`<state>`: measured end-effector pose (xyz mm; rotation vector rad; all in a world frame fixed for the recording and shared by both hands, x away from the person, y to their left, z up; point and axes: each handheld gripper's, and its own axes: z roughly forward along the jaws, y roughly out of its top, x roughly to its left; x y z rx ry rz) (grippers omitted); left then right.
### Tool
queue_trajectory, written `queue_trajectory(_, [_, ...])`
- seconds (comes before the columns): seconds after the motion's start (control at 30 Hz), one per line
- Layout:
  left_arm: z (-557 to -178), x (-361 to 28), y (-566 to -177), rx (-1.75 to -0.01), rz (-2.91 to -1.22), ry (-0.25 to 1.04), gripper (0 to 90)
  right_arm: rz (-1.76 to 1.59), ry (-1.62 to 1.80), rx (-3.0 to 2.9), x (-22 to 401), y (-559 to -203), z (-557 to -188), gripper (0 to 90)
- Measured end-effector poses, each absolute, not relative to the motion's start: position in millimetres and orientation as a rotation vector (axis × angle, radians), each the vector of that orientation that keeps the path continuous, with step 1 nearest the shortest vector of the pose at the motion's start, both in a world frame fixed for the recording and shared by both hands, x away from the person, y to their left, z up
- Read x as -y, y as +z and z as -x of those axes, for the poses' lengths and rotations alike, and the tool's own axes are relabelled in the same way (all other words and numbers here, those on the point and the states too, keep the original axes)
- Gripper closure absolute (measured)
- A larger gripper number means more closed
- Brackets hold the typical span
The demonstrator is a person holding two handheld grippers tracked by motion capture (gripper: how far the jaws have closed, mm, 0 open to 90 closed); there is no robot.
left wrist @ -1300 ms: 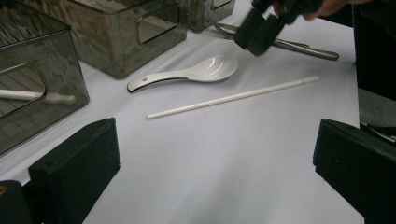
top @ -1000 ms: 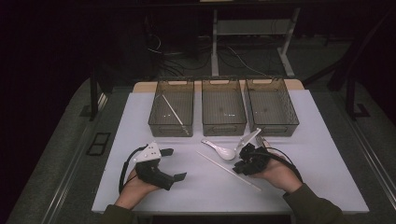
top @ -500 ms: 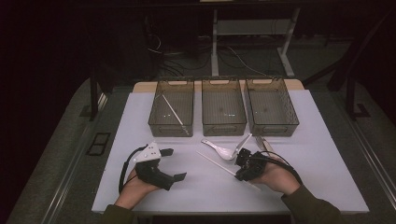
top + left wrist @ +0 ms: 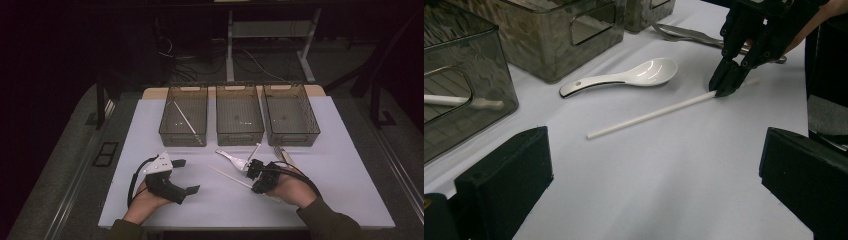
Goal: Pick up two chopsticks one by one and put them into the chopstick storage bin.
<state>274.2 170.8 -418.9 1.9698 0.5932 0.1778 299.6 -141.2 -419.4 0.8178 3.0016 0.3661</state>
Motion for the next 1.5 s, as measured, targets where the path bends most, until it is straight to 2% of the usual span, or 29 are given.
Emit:
queue_trajectory(0.4, [-275, -171, -419, -0.591, -1.968, 0.179, 0.0, -0.841, 0.446, -3.006, 153, -417, -304, 83.4])
queue_trajectory(0.9, [-275, -171, -419, -0.591, -1.967, 0.178, 0.0, -0.902, 0.703, -2.934, 162, -385, -312, 83.4])
queue_trajectory(1.5, [-274, -170, -418, -0.590, -1.964, 0.174, 0.0, -1.005, 0.960, -2.768, 131, -344, -368, 83.4])
